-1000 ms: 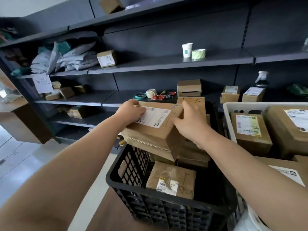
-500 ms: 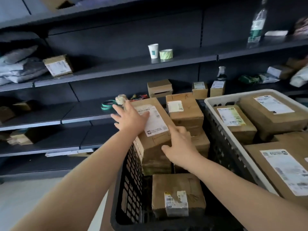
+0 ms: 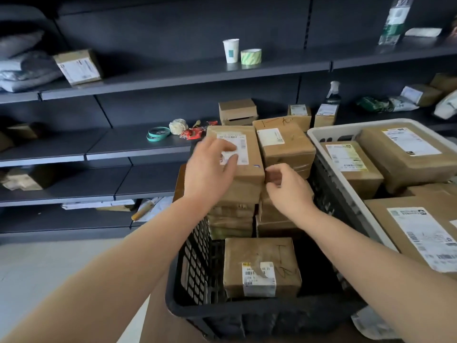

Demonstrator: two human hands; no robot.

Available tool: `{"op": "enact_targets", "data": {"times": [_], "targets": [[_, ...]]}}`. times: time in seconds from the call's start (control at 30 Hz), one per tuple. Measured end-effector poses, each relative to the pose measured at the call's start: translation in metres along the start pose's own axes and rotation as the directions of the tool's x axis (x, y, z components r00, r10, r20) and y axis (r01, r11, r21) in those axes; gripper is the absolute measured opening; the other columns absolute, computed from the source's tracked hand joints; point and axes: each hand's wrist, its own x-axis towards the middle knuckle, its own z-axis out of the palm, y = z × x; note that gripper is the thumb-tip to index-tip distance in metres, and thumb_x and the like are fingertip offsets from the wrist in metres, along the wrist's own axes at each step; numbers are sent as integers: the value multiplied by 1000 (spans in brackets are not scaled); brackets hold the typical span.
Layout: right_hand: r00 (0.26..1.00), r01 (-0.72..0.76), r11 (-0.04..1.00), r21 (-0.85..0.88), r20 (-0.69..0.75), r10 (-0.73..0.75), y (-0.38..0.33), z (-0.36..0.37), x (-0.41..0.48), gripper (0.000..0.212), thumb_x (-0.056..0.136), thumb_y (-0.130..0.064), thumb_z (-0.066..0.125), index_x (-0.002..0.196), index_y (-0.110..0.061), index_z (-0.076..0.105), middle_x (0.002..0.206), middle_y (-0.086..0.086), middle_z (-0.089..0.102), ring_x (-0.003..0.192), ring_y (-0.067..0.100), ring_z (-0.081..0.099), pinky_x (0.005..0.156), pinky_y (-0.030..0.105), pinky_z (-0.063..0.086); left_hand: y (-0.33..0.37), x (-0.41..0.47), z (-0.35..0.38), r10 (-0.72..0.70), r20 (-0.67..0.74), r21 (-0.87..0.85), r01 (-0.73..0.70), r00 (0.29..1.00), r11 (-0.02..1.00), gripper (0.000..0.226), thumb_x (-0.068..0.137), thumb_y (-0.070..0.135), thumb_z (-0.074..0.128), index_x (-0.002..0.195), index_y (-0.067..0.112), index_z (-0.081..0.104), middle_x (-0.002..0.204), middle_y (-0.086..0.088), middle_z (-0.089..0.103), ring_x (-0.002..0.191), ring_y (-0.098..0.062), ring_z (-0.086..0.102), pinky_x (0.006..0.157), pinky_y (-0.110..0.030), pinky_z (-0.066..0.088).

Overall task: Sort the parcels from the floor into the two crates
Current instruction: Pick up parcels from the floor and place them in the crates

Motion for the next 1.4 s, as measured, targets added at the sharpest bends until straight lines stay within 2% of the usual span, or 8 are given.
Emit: {"op": "enact_targets", "data": {"times": [0.1, 0.23, 0.3, 0.5, 0.7, 0.9, 1.17, 1.4], "targets": [[965, -72, 988, -136, 242, 103, 26, -10, -1, 18, 94, -21, 55, 109, -28, 61, 117, -4, 62, 104, 16, 59, 87, 31, 50, 13, -26, 13, -34, 351, -54, 56, 936, 997, 12, 95, 22, 60, 103, 21, 69, 89, 12, 68, 81, -7, 64, 74, -23, 53], [788, -85, 904, -419, 527, 318, 58, -5, -9, 45, 93, -26, 59, 136, -17, 51, 135, 7, 54, 117, 25, 57, 93, 32, 51, 8, -49, 54, -292, 844, 329, -5, 451, 944, 30, 97, 25, 60, 123, 13, 63, 120, -7, 66, 112, -23, 61, 95, -34, 50], [693, -31, 845, -535, 598, 404, 66, -1, -13, 50, 96, -25, 53, 141, -8, 43, 136, 15, 51, 115, 31, 58, 91, 38, 56, 0, -62, 72, -392, 877, 418, -40, 278, 908, 52, 94, 24, 64, 141, 9, 46, 139, -12, 54, 127, -28, 52, 102, -36, 45], [656, 99, 827, -553, 662, 364, 74, 14, -13, 47, 99, -17, 47, 143, -6, 40, 144, 13, 46, 126, 28, 52, 86, 29, 53, -19, -83, 106, -432, 891, 454, -254, 141, 854, 130, 66, 45, 87, 159, 20, 1, 165, -9, 11, 150, -37, 10, 120, -55, 22], [675, 79, 822, -564, 637, 372, 79, 25, -14, 54, 99, -20, 45, 150, -11, 29, 148, 12, 42, 128, 29, 49, 102, 35, 46, -14, -89, 114, -452, 881, 471, -336, 141, 815, 146, 62, 49, 89, 156, 13, -18, 166, -11, 4, 151, -37, 9, 120, -52, 24], [561, 95, 789, -607, 688, 461, 79, 26, -15, 37, 101, -17, 41, 135, -4, 48, 131, 17, 56, 99, 24, 61, 56, 22, 46, -21, -93, 115, -694, 720, 691, -76, -17, 719, 153, 56, 71, 78, 152, 9, -24, 162, -19, 16, 141, -39, 34, 108, -46, 43], [328, -226, 908, -354, 850, 413, 73, 48, -23, 71, 100, -25, 51, 156, -26, 9, 158, 2, 29, 137, 19, 42, 103, 35, 44, -28, -88, 92, -699, 711, 696, -65, -70, 715, 74, 91, 56, 56, 149, 13, 40, 145, -11, 47, 131, -32, 48, 109, -41, 41], [334, -108, 940, -325, 878, 342, 58, 71, -24, 74, 100, -25, 52, 156, -30, 5, 164, 4, 10, 146, 27, 25, 110, 40, 35, -19, -54, 61, -473, 822, 517, -65, 318, 854, 36, 94, 6, 52, 129, 3, 58, 127, -13, 62, 115, -29, 60, 97, -35, 52]]}}
